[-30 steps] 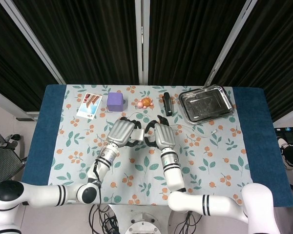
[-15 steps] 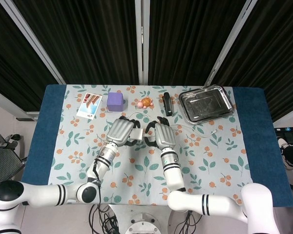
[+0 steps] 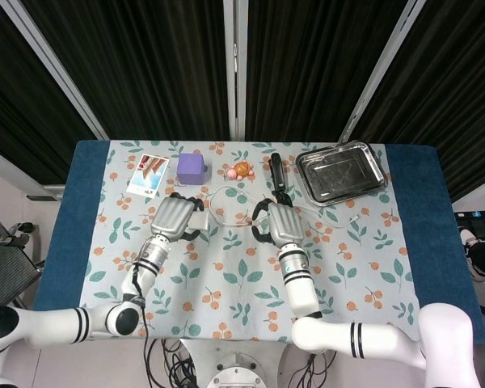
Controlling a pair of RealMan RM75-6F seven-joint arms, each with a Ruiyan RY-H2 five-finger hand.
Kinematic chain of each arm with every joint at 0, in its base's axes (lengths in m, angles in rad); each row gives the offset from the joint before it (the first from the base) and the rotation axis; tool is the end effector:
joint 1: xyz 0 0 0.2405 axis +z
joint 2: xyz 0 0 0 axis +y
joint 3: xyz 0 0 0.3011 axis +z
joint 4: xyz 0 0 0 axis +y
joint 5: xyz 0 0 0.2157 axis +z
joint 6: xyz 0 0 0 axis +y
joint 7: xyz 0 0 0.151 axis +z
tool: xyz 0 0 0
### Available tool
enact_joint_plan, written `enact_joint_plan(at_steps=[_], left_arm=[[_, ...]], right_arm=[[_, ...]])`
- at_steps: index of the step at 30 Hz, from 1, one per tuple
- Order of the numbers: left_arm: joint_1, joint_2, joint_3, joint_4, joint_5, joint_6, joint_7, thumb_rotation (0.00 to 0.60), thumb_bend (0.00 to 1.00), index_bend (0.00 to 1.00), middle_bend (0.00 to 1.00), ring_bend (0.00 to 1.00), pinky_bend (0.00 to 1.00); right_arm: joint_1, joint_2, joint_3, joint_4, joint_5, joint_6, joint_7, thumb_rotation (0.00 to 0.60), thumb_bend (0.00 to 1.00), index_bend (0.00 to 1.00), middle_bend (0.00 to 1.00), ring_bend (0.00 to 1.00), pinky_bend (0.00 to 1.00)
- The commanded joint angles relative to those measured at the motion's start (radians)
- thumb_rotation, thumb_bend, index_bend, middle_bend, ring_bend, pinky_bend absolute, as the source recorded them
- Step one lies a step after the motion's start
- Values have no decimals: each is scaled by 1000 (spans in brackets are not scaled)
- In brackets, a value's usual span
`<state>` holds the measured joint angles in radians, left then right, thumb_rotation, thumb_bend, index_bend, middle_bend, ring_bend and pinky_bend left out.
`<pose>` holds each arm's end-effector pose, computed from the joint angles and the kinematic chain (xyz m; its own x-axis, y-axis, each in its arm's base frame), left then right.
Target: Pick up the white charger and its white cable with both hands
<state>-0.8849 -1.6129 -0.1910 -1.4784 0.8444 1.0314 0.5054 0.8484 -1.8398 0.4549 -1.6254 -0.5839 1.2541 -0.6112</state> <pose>-0.1396 0.4059 -0.0372 0.4517 0.2451 0.8579 0.8750 -0.3097 -0.3722 -0.0807 -0.3777 -0.0668 0.0269 -0.2909 0.9564 -0.9996 0.0003 0.0282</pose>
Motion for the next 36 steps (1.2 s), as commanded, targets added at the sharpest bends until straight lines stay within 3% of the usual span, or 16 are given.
enact_joint_plan(at_steps=[1, 6, 9, 10, 14, 16, 20, 26, 30, 36], left_arm=[[24, 1, 44, 61, -7, -31, -1, 600, 363, 561, 561, 411, 247], [47, -15, 66, 128, -30, -77, -23, 600, 358, 528, 536, 383, 226], [52, -13, 70, 138, -34, -105, -35, 600, 338, 383, 439, 293, 198], [53, -10, 68, 136, -35, -114, -40, 600, 322, 303, 378, 239, 179], [55, -2, 60, 128, -29, -124, -51, 600, 262, 169, 231, 106, 83], [62, 11, 53, 109, -18, -118, -68, 600, 230, 146, 193, 75, 61], [98, 74, 44, 45, 35, -62, -111, 600, 204, 142, 186, 71, 51], [220, 239, 53, -55, 145, 109, -193, 600, 198, 148, 187, 71, 37], [324, 362, 90, -78, 232, 191, -304, 600, 194, 168, 188, 71, 19], [485, 417, 145, -46, 335, 396, -356, 600, 190, 180, 188, 71, 8]], right_arm=[[-15, 35, -30, -31, 20, -40, -8, 600, 307, 686, 330, 78, 0], [-20, 62, -84, -32, 38, -95, -18, 600, 307, 689, 322, 78, 0], [-22, 71, -125, -26, 57, -145, -20, 600, 307, 645, 295, 71, 0], [-18, 81, -144, -27, 74, -174, -33, 600, 294, 568, 255, 51, 0], [0, 118, -174, -35, 115, -232, -60, 600, 105, 97, 50, 0, 0], [-6, 138, -171, -53, 90, -233, -33, 600, 45, 4, 10, 0, 0], [-51, 200, -176, -107, -52, -172, 33, 600, 26, 0, 2, 0, 0], [-160, 379, -210, -214, -263, -52, 120, 600, 33, 0, 20, 0, 0], [-260, 520, -268, -236, -435, 22, 212, 600, 100, 0, 18, 0, 0], [-425, 648, -378, -190, -675, 174, 366, 600, 124, 0, 0, 0, 0]])
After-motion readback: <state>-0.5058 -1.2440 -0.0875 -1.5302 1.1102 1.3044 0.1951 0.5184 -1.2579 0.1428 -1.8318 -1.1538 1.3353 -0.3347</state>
